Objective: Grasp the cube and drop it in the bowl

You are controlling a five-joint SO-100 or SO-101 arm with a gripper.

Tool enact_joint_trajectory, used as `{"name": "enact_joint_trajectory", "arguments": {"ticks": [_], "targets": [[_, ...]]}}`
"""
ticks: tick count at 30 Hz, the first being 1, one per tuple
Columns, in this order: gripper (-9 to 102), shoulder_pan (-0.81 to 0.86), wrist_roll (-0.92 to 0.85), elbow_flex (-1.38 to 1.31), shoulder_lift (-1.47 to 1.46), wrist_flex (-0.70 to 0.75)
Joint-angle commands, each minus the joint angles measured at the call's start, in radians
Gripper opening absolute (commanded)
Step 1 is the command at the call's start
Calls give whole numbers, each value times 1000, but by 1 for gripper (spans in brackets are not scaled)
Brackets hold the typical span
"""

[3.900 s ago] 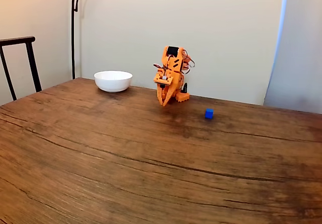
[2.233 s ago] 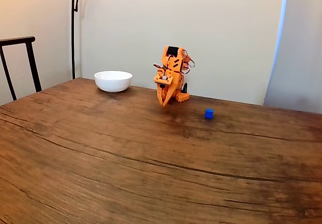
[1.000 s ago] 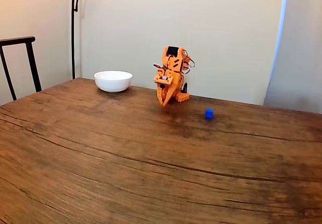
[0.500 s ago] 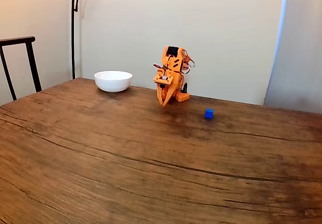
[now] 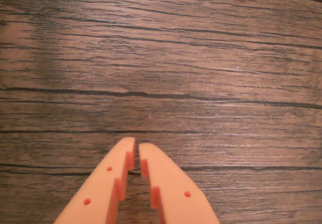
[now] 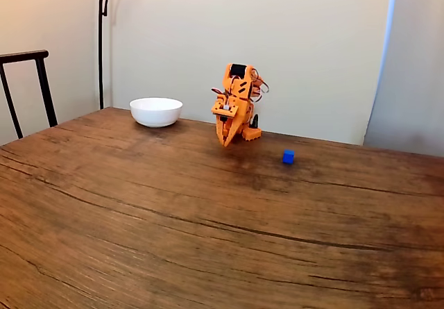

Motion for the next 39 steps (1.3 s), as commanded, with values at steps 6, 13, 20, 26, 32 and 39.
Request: {"name": "enact_joint_trajectory", "arguments": {"ticks": [6, 13, 20, 26, 32, 39], "targets": [[0, -35, -9, -5, -9, 63], [-1, -80, 2, -80, -9, 75], [-1, -161, 0, -305, -11, 78], [-1, -281, -11, -463, -14, 63], [0, -357, -44, -594, -18, 63], [0, -482, -103, -595, -21, 63]]}}
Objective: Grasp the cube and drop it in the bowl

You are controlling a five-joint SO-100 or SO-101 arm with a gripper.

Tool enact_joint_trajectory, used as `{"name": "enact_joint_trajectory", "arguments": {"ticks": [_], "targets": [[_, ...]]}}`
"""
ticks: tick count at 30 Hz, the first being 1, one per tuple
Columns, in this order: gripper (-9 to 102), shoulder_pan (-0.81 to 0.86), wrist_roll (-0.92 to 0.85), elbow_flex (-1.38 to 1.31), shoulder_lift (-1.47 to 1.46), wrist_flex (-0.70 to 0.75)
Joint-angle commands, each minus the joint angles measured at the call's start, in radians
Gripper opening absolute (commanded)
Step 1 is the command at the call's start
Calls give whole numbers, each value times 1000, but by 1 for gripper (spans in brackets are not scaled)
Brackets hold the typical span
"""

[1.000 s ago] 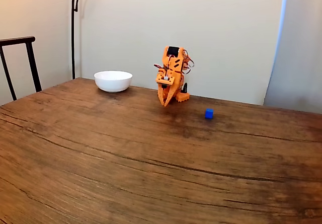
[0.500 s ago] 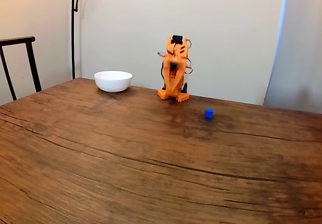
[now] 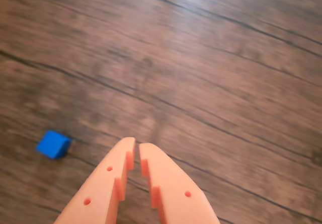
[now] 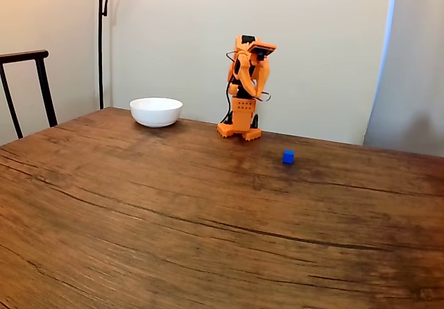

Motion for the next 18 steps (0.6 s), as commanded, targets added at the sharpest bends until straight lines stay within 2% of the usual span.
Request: {"name": "enact_joint_trajectory", "arguments": {"ticks": [1, 6, 13, 18], "targets": [[0, -66, -34, -31, -26, -11], [0, -196, -67, -107, -239, -48], [0, -290, -60, -356, -681, -35], [0, -357, -60, -482, -891, 34]]}}
